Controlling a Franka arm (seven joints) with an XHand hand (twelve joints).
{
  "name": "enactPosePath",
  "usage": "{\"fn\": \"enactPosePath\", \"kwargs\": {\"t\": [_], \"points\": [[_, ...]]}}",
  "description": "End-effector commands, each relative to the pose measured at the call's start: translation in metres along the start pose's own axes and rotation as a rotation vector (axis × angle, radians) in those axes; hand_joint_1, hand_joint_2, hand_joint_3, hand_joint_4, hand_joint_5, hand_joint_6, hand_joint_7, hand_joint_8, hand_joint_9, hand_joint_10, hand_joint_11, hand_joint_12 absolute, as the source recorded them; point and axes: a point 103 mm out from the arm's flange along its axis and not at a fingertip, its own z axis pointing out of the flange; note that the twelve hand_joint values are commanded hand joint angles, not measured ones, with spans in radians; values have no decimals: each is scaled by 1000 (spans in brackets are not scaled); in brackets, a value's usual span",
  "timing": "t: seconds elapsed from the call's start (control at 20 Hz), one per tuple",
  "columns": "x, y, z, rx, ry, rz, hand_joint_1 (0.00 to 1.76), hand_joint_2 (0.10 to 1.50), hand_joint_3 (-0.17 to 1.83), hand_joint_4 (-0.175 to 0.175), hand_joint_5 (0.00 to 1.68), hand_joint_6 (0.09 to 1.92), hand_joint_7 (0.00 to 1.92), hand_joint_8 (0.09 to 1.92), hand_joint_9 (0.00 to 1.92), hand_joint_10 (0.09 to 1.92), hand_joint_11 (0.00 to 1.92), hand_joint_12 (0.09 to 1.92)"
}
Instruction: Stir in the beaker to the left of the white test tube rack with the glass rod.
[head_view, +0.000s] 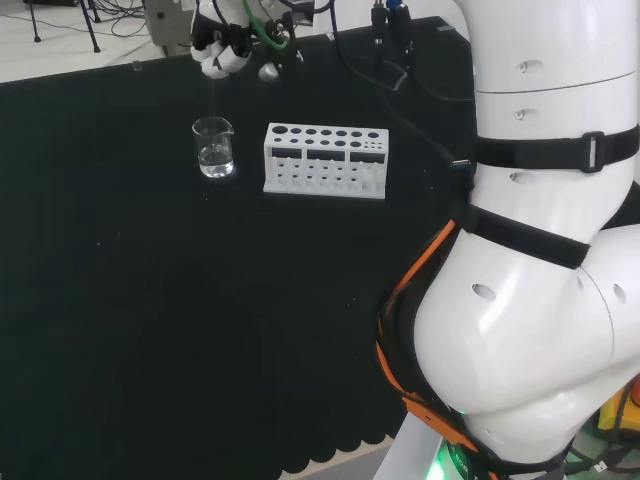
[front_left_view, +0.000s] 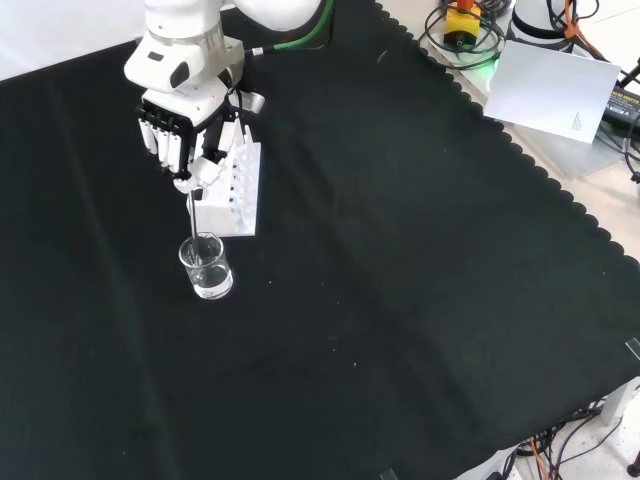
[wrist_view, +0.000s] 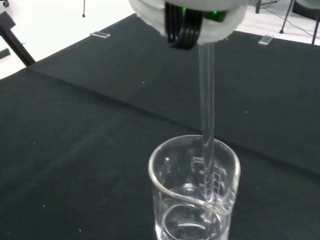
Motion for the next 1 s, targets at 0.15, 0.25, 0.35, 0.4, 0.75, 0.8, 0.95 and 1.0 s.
{"fn": "enactPosePath", "kwargs": {"t": [0.15, 0.25, 0.35, 0.4, 0.75, 0.8, 0.95, 1.0], "points": [[-22, -34, -9, -3, 0, 64, 1306, 827, 418, -175, 1197, 405, 1198, 1021, 1735, 546, 1460, 1009], [-17, -41, -15, -5, -4, 64, 1306, 828, 417, -175, 1197, 404, 1198, 1021, 1735, 547, 1460, 1009], [-8, -41, -19, -7, -5, 53, 1306, 828, 416, -175, 1197, 403, 1197, 1021, 1735, 547, 1460, 1009], [-2, -39, -20, -10, -6, 44, 1306, 828, 415, -175, 1197, 403, 1197, 1021, 1735, 547, 1460, 1009], [27, -12, -17, -15, 1, 2, 1306, 830, 413, -175, 1198, 401, 1197, 1021, 1736, 549, 1459, 1009], [30, -7, -16, -15, 1, -8, 1306, 830, 412, -175, 1198, 401, 1197, 1021, 1736, 549, 1459, 1009], [38, 6, -12, -11, 8, -29, 1305, 831, 410, -175, 1198, 400, 1196, 1021, 1735, 549, 1459, 1009], [41, 10, -9, -7, 9, -35, 1305, 831, 410, -175, 1198, 399, 1196, 1021, 1735, 549, 1459, 1009]]}}
